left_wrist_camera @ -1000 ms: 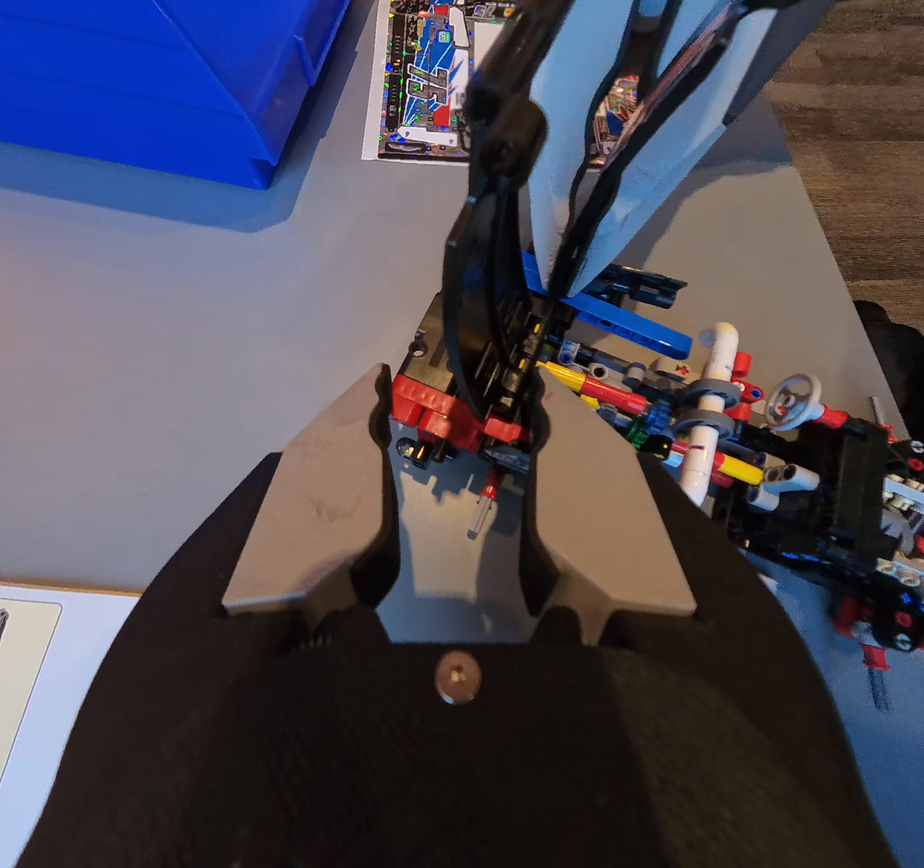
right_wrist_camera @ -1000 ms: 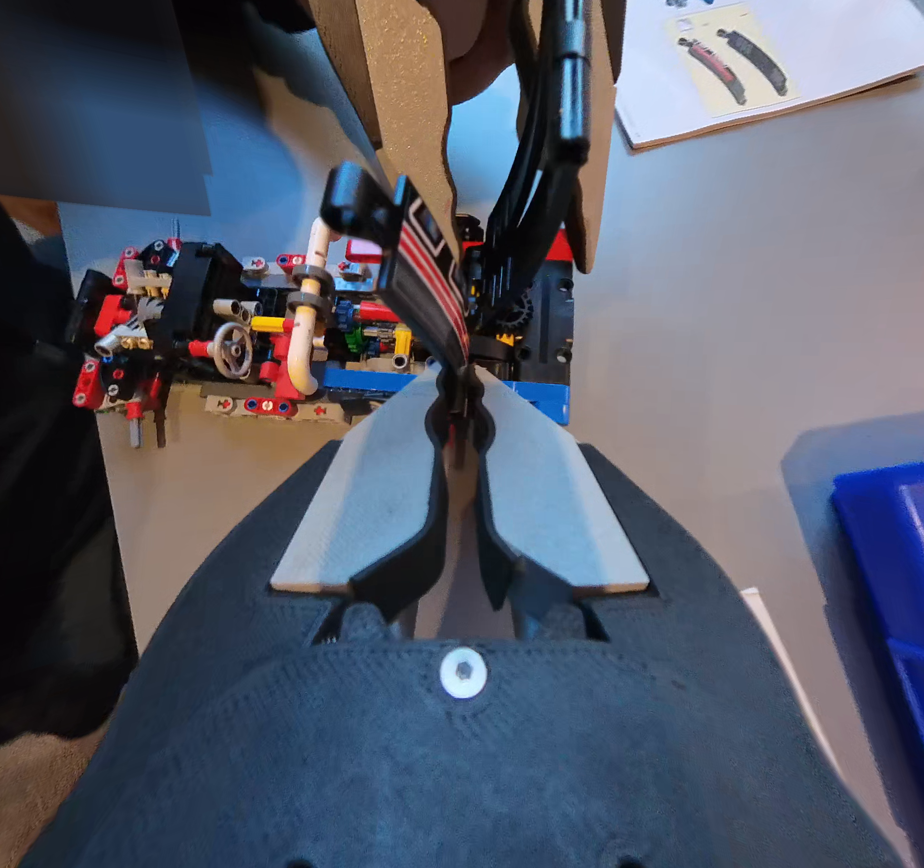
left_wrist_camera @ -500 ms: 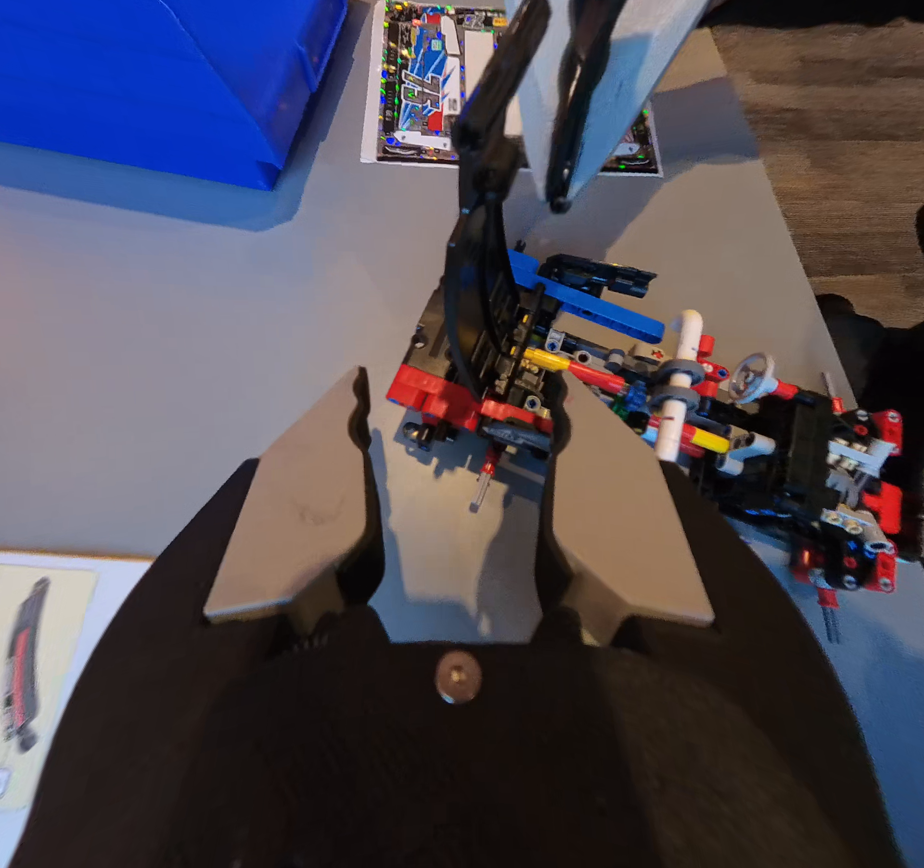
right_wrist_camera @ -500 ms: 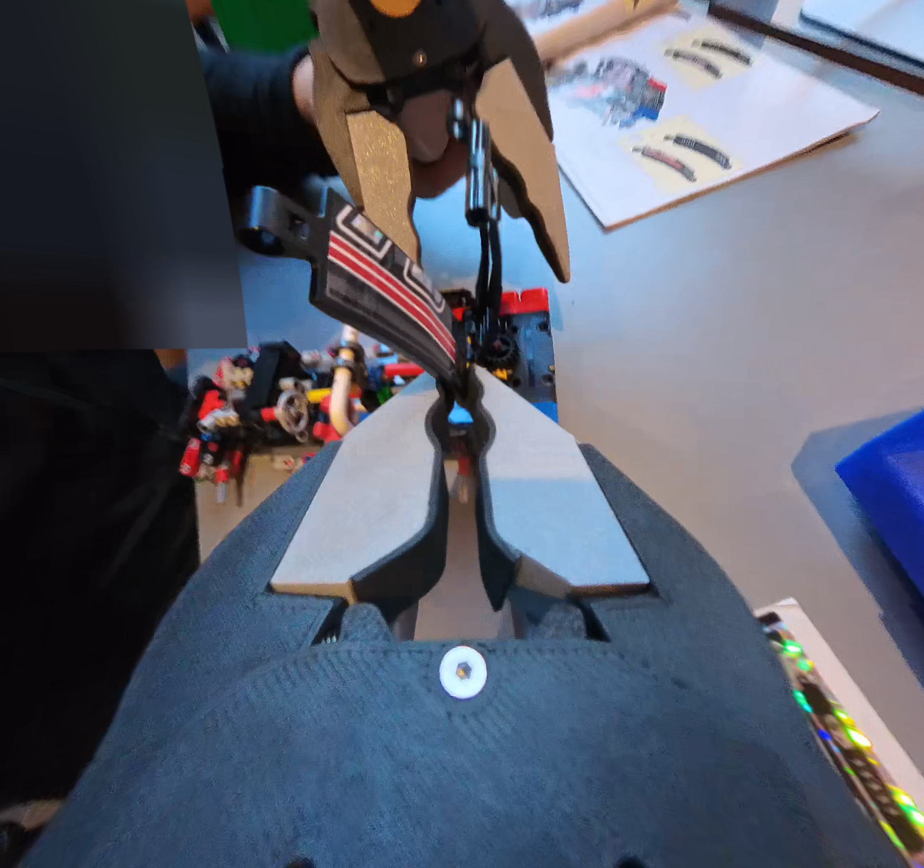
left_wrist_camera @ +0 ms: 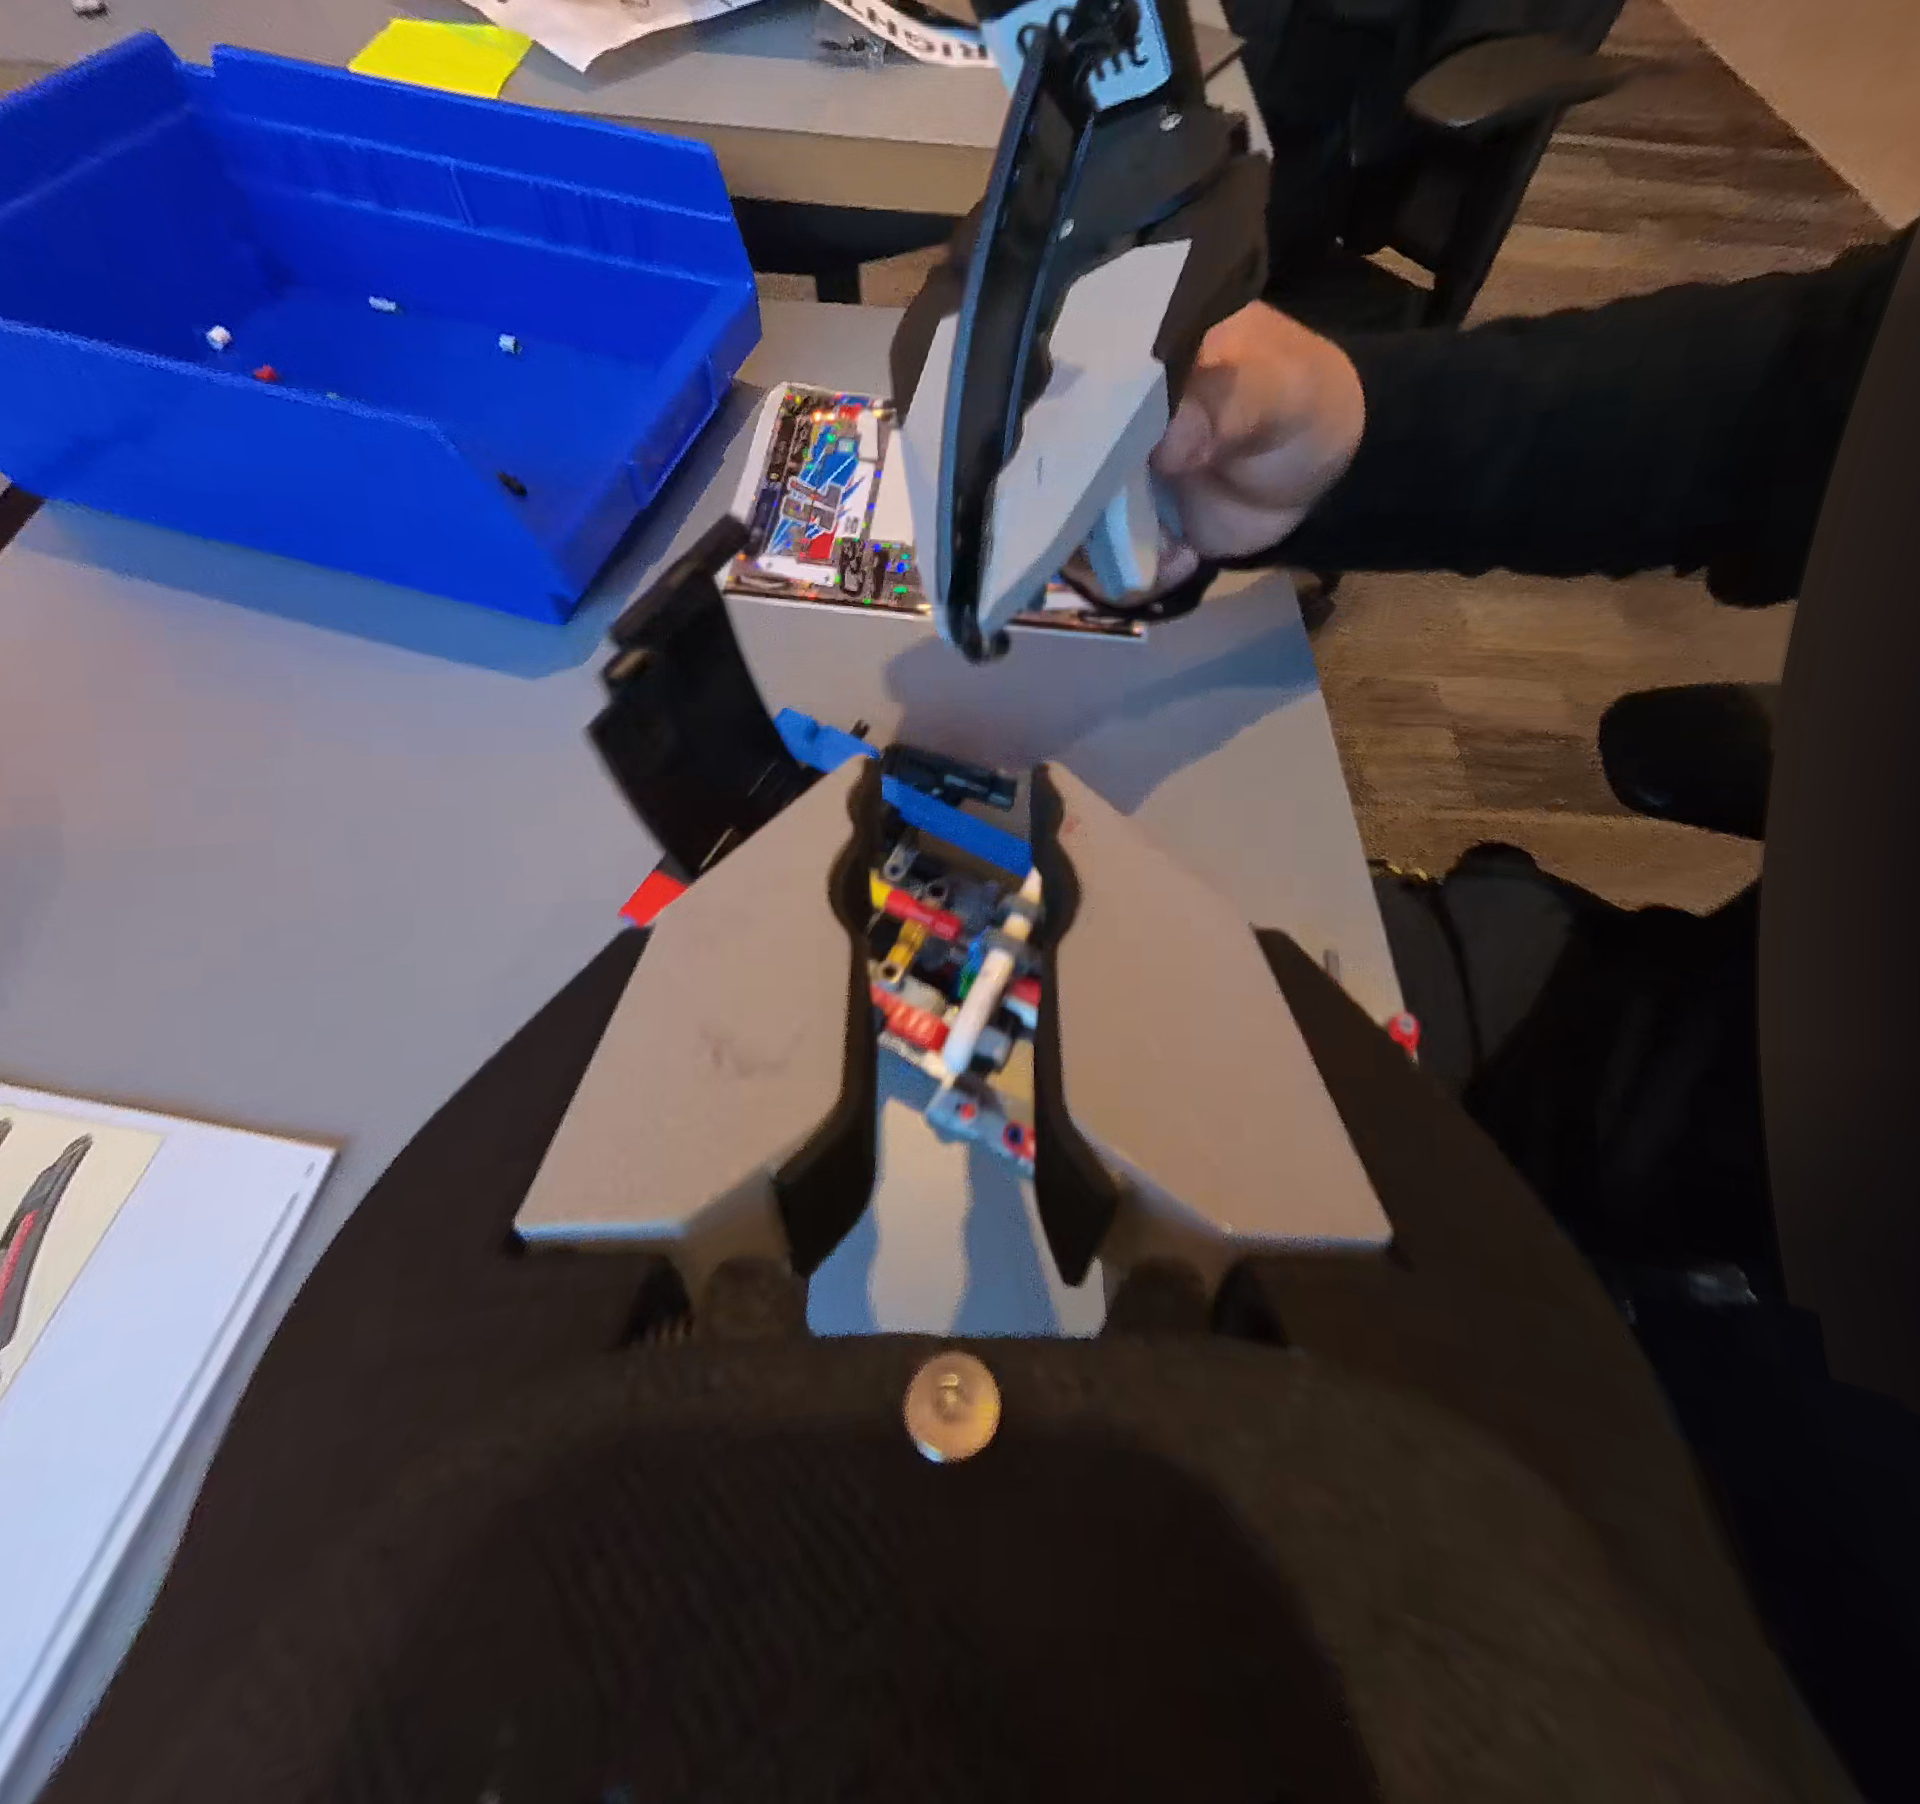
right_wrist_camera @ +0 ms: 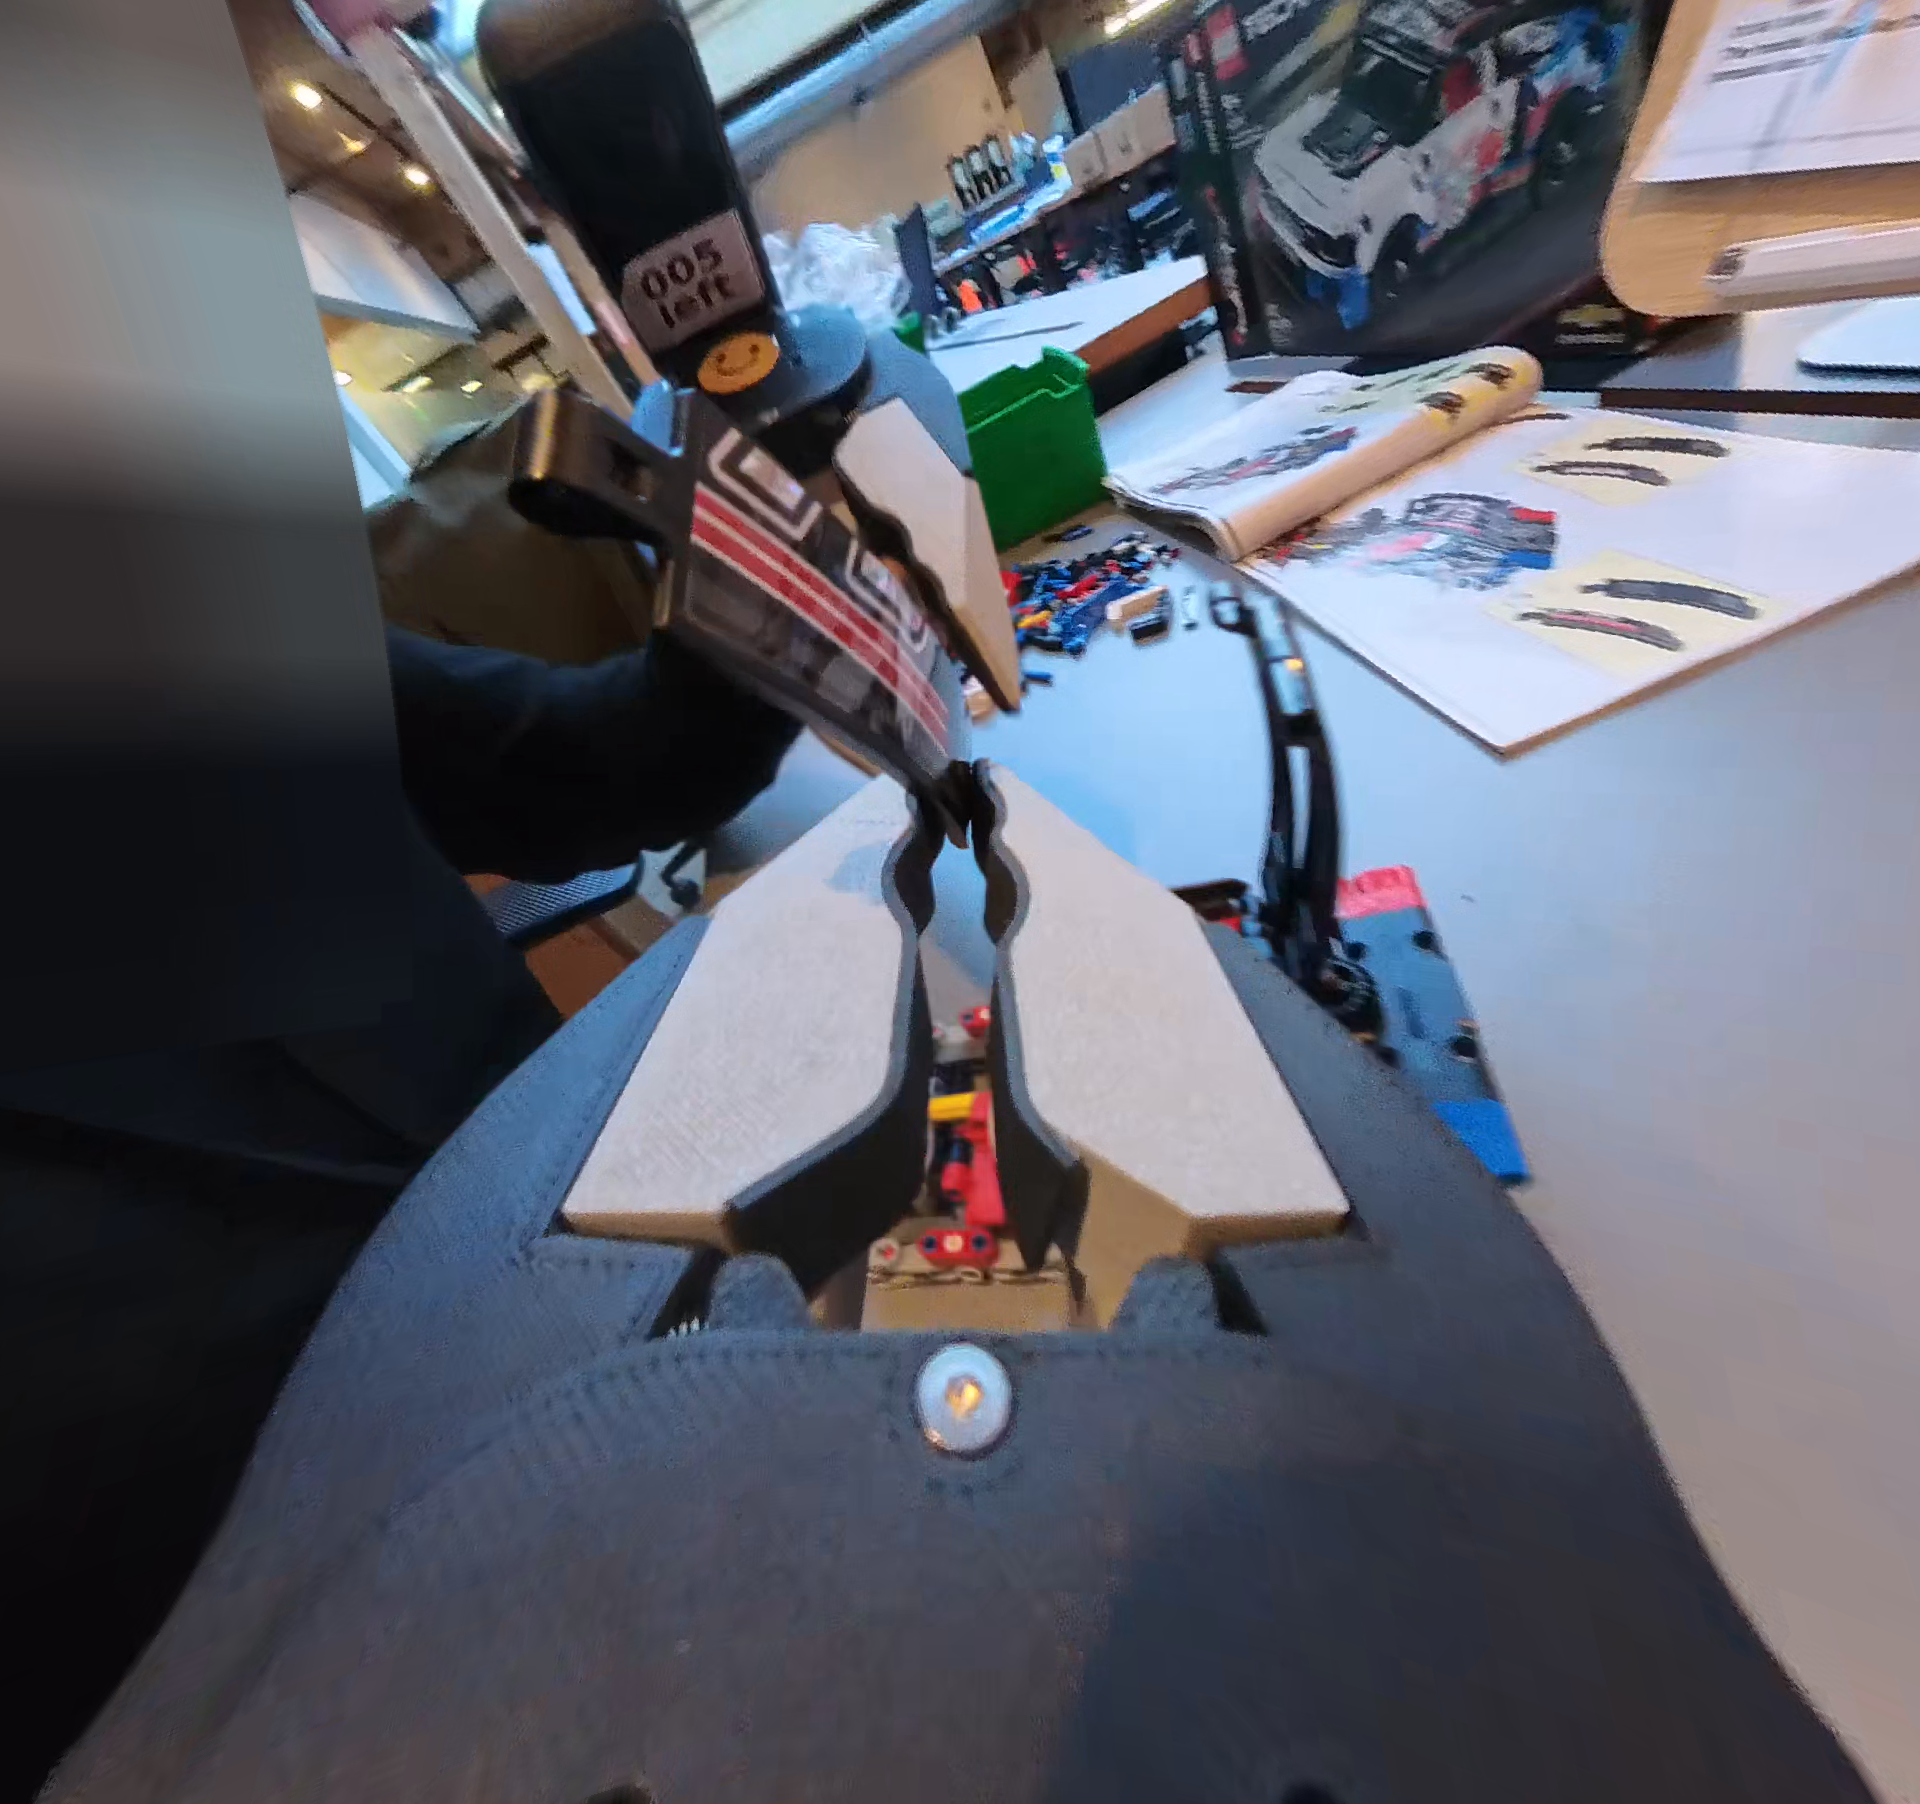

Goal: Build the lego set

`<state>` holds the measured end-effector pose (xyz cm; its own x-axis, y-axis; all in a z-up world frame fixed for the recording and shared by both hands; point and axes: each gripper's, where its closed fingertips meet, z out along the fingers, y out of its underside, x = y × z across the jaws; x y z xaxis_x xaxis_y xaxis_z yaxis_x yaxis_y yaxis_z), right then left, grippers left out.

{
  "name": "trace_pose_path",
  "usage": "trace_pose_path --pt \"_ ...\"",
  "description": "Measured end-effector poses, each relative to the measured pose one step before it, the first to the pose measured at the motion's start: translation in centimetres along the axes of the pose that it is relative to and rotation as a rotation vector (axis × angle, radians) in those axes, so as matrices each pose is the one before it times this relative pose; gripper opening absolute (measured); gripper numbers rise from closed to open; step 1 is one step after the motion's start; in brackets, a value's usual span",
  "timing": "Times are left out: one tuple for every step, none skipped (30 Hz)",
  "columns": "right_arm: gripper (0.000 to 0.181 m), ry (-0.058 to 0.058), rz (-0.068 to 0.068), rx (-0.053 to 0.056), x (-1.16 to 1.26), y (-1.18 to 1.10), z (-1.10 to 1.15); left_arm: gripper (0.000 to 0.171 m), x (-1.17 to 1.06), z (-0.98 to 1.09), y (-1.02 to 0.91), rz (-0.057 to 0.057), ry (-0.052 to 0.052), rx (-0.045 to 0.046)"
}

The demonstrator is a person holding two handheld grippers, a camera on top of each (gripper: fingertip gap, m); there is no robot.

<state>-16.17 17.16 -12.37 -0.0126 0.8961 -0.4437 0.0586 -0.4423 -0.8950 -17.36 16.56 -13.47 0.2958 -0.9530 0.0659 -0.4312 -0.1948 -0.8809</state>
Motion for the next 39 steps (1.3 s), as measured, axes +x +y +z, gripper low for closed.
trace_pose_path --pt "0.001 -0.0173 -0.0024 0.0027 -0.523 0.173 0.284 0.025 0.568 0.658 -0.153 -0.0043 -0.0051 0.0073" --pt "0.001 -0.011 -0.0111 0.0054 -0.445 0.157 0.172 0.025 0.691 0.533 -0.194 -0.0209 0.0138 0.01132" --pt "0.001 -0.0031 -0.0153 0.0103 -0.346 0.074 0.04 0.022 0.971 0.405 -0.148 -0.0279 0.0412 0.0119" --pt "0.001 -0.0037 -0.0135 0.0148 -0.36 -0.009 -0.022 0.02 0.7 0.292 -0.097 -0.0318 0.0302 0.00985" --pt "0.001 -0.0122 -0.0104 0.0124 -0.485 -0.012 -0.052 0.017 0.255 0.174 -0.102 -0.0205 0.0045 0.0119" --pt "0.001 -0.0094 -0.0101 0.0063 -0.433 0.028 -0.062 0.011 0.155 0.056 -0.068 -0.0064 -0.0018 0.00977" --pt "0.001 0.001 -0.0123 0.0035 -0.255 0.031 -0.09 0.007 0.09 0.025 -0.042 -0.0046 -0.0048 0.00541" --pt "0.001 0.0037 -0.0119 0.0032 -0.181 0.025 -0.106 0.005 0.135 0.023 -0.056 -0.0048 -0.0018 0.00585" --pt "0.001 0.0005 -0.0089 0.0049 -0.182 -0.005 -0.07 0.005 0.199 0.02 -0.051 -0.0023 0.0027 0.00592" --pt "0.001 0.0007 -0.0057 0.0031 -0.107 0.035 -0.049 0.005 0.108 0.024 -0.01 0.0 -0.0015 0.00279" --pt "0.001 0.0 -0.0033 -0.0016 -0.058 0.094 -0.037 0.005 0.071 0.037 0.08 -0.0017 -0.001 -0.00112" --pt "0.001 0.0006 -0.0034 -0.0034 -0.003 0.124 -0.032 0.007 0.111 0.043 0.082 -0.0108 0.006 -0.00016" --pt "0.001 0.0042 -0.0059 0.0 0.055 0.111 -0.028 0.011 0.082 0.018 -0.001 -0.0216 0.0095 0.00568" --pt "0.001 0.0038 -0.0065 0.0022 0.042 0.083 -0.012 0.013 0.083 -0.005 0.022 -0.0201 0.012 0.00539" --pt "0.001 0.0005 -0.0036 0.001 -0.005 0.063 0.008 0.013 0.0 0.005 0.045 -0.0111 0.0069 0.00611" --pt "0.001 -0.0007 -0.0024 0.0006 -0.034 0.028 0.016 0.01 -0.134 -0.004 0.031 -0.0061 -0.0043 0.0092" --pt "0.001 0.0009 -0.004 0.004 -0.03 -0.02 0.051 0.006 -0.134 -0.033 -0.04 -0.0023 -0.0063 0.01397" --pt "0.001 0.005 -0.0101 0.0033 0.013 0.008 0.039 0.006 -0.01 -0.038 -0.021 -0.0066 0.003 0.01122" --pt "0.001 0.0073 -0.0188 -0.0038 0.007 0.088 0.043 0.006 -0.01 -0.02 0.062 -0.0132 0.0073 0.00492" --pt "0.001 0.0124 -0.0234 -0.0102 0.065 0.154 0.047 0.006 -0.073 0.019 0.136 -0.0122 0.0043 0.00338" --pt "0.003 0.0144 -0.0252 -0.0143 0.084 0.199 0.065 0.004 -0.154 0.023 0.172 -0.0069 -0.0019 0.00426" --pt "0.005 0.0131 -0.0222 -0.0199 0.096 0.234 0.049 0.004 -0.198 0.03 0.221 -0.0035 -0.0049 0.00137" --pt "0.005 0.0115 -0.0136 -0.0249 0.128 0.267 0.038 0.004 -0.141 0.04 0.235 -0.0037 -0.0013 -0.00304" --pt "0.005 0.0102 -0.0064 -0.0219 0.159 0.218 0.048 0.004 -0.118 0.027 0.167 -0.005 0.0019 -0.00155" --pt "0.003 0.0105 -0.0049 -0.0157 0.201 0.172 0.035 0.004 -0.17 0.015 0.078 -0.0066 -0.001 0.00189" --pt "0.003 0.01 -0.0069 -0.0121 0.198 0.118 -0.011 0.004 -0.2 0.033 0.062 -0.0005 -0.0046 0.00071" --pt "0.003 0.015 -0.0103 -0.0118 0.271 0.105 -0.102 0.004 -0.233 0.03 0.072 0.0022 -0.0087 -0.00262" --pt "0.001 0.0182 -0.0131 -0.0085 0.309 0.064 -0.172 0.004 -0.261 0.002 0.022 0.006 -0.0133 -0.0012" --pt "0.001 0.0155 -0.0134 -0.0053 0.269 0.013 -0.232 0.004 -0.287 -0.046 0.006 0.0122 -0.0172 -0.00097" --pt "0.001 0.011 -0.0103 -0.0087 0.195 0.055 -0.216 0.004 -0.232 -0.042 0.062 0.01 -0.0128 -0.00573" --pt "0.0 0.0048 -0.0093 -0.0129 0.098 0.114 -0.175 0.004 -0.135 -0.019 0.018 0.0088 -0.0076 -0.00308" --pt "0.0 0.0004 -0.0102 -0.0125 0.011 0.125 -0.113 0.004 0.025 0.054 0.03 0.005 0.0004 -0.00411" --pt "0.0 -0.0025 -0.0106 -0.0095 -0.052 0.123 -0.067 0.004 0.058 0.141 0.103 0.0044 0.0002 -0.01097" --pt "0.001 -0.0077 -0.0102 -0.0089 -0.126 0.132 -0.049 0.004 0.026 0.144 0.073 0.0097 -0.0026 -0.00944" --pt "0.005 -0.0099 -0.0068 -0.0132 -0.135 0.182 -0.006 0.004 0.061 0.123 -0.028 0.0076 0.0012 -0.00471" --pt "0.007 -0.0039 -0.0033 -0.0179 -0.03 0.231 0.011 0.004 0.104 0.106 -0.051 0.0015 0.0061 -0.00385" --pt "0.006 -0.0032 -0.0084 -0.0167 -0.035 0.197 0.013 0.004 0.139 0.094 -0.041 -0.0009 0.0101 -0.00433" --pt "0.003 -0.0005 -0.015 -0.0112 -0.05 0.103 -0.019 0.004 0.105 0.1 0.039 0.0004 0.0083 -0.0089" --pt "0.001 0.0066 -0.0187 -0.0035 0.027 -0.019 -0.032 0.004 0.095 0.129 0.133 0.0015 0.0071 -0.01424"
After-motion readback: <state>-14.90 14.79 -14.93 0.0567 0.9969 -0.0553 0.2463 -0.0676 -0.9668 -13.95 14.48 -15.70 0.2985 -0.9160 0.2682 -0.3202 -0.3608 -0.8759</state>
